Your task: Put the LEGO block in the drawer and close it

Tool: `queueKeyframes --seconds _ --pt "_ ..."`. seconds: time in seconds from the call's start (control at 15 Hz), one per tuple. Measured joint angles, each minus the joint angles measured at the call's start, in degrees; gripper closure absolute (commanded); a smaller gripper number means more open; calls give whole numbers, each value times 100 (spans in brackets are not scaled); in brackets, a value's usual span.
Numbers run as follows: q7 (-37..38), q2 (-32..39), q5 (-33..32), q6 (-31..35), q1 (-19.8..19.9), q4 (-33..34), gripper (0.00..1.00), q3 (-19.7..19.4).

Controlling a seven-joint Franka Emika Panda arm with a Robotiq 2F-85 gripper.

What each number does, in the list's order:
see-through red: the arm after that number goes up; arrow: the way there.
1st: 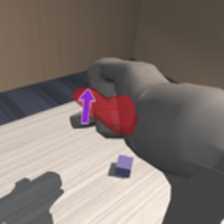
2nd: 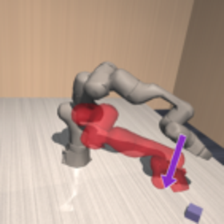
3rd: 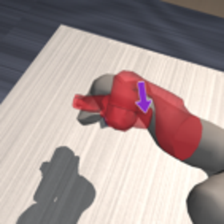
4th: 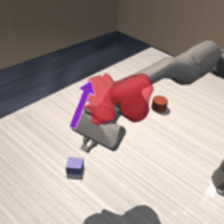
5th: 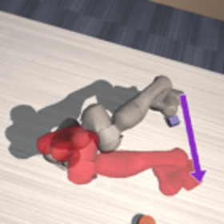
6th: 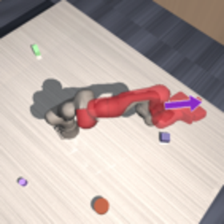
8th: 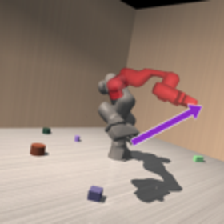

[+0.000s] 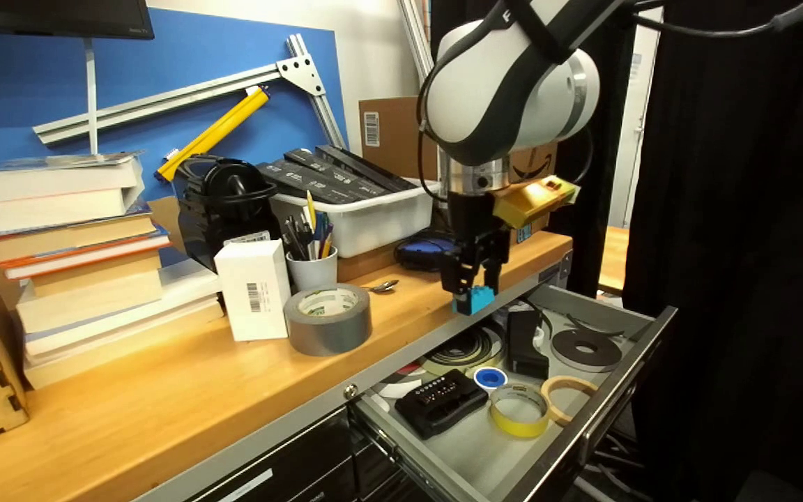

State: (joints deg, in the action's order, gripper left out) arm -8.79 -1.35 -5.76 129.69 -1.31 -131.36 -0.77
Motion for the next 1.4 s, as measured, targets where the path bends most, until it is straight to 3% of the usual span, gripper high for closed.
queueKeyframes --seconds 0.2,0.4,0.47,0.8,1.2,1.4 --pt "-223 -250 121 -87 195 -530 54 -154" --pt "-247 -214 178 308 250 -1034 54 -204" --pt "-238 -168 178 508 250 -1209 7 -203" --pt "-344 -91 362 814 282 -1657 0 -239" --pt "-825 -802 420 7 632 -1880 0 -670" --pt "-810 -894 37 -97 858 -2117 0 -814"
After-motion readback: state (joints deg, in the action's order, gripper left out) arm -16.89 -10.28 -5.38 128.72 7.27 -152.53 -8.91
